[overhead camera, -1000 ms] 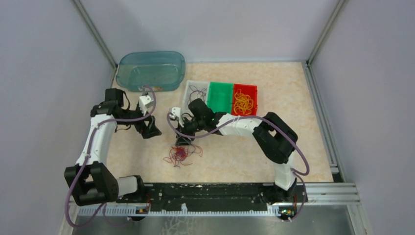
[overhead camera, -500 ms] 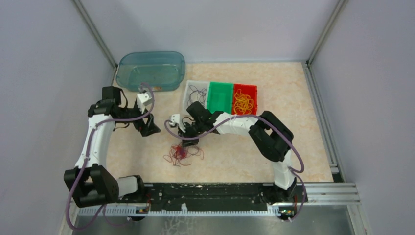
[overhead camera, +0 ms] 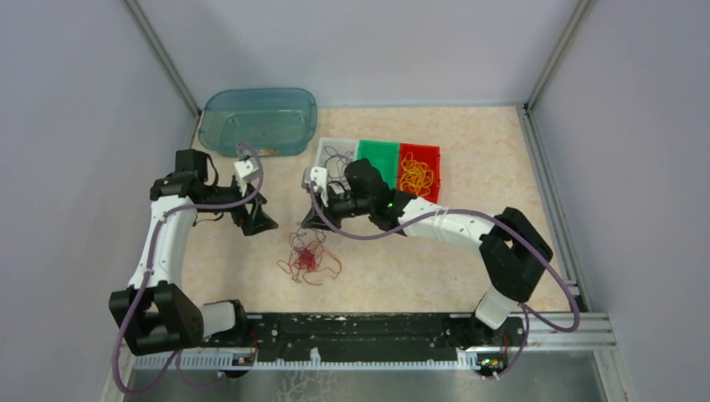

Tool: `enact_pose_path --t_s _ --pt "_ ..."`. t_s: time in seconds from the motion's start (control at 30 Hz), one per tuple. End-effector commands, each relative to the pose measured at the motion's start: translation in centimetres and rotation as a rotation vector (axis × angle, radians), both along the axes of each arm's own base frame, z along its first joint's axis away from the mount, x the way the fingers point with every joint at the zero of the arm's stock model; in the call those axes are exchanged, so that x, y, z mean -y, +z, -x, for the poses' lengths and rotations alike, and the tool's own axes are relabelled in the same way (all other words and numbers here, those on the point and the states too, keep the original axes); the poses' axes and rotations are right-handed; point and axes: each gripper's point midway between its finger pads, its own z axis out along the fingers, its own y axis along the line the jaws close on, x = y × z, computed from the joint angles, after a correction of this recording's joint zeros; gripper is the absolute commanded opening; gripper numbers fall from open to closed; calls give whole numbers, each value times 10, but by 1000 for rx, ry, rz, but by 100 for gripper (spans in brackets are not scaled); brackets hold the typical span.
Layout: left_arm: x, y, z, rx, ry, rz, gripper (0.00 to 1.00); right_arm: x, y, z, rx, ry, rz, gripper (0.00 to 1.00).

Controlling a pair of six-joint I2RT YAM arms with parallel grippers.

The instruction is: Untangle the cables

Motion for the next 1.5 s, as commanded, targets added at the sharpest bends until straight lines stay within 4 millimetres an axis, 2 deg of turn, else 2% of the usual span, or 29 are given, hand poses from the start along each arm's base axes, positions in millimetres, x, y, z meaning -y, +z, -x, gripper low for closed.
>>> enact_pose_path --t_s 0.0,0.2,0.33,0.53,0.63,0.7,0.93,1.1,1.23,1.3,1.37,1.47 --pt "18 26 15 61 -85 109 95 -7 80 -8 49 -58 -265 0" --pt "36 45 31 123 -159 194 92 -8 112 3 -6 -44 -426 0" --pt "45 55 36 135 -195 204 89 -11 116 6 -47 -22 -455 0" --pt "53 50 41 118 -236 199 81 -13 129 18 -98 41 -523 0" --pt "54 63 33 173 -226 200 79 -15 128 22 -123 71 -517 0" --pt "55 74 31 209 -226 205 80 -14 126 23 -128 72 -515 0" --pt "59 93 50 339 -355 193 93 -10 132 35 -153 120 -533 0" --pt "67 92 56 329 -432 192 90 -9 138 39 -171 147 -559 0" --pt "70 91 59 301 -469 208 79 -8 143 42 -173 153 -572 0" --pt "72 95 60 308 -475 223 69 -10 142 41 -181 154 -569 0" --pt "76 98 63 313 -489 229 57 -11 143 40 -181 149 -573 0" --pt "78 100 63 315 -494 226 26 -12 145 37 -182 132 -583 0"
